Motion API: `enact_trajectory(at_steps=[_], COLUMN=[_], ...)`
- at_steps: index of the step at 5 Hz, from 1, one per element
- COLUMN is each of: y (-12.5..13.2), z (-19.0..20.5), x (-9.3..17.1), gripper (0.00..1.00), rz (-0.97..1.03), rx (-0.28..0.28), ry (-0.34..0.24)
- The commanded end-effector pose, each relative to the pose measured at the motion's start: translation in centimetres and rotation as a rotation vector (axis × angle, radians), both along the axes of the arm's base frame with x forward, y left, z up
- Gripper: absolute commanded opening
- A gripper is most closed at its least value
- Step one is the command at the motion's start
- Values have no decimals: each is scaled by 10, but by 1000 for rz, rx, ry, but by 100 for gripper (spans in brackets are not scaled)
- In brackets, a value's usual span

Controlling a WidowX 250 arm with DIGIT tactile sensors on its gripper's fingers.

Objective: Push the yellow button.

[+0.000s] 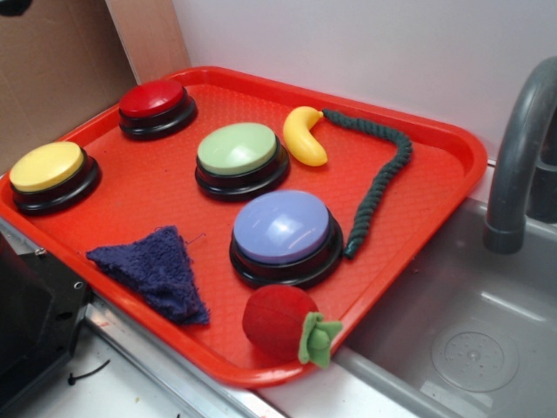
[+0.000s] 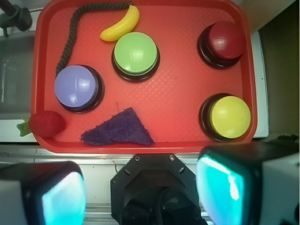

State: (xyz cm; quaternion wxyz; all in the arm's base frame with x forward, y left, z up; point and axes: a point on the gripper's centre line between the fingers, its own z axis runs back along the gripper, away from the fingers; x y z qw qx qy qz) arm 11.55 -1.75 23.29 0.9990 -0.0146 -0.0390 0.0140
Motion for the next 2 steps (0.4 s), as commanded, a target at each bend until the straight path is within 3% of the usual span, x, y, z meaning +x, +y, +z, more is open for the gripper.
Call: enact_trajectory(at_steps=[1,2], y=[0,50], z=[0,-37], x=[0,17], gripper=[100,100], rz=[0,159], rx=[0,-5], ry=[0,57])
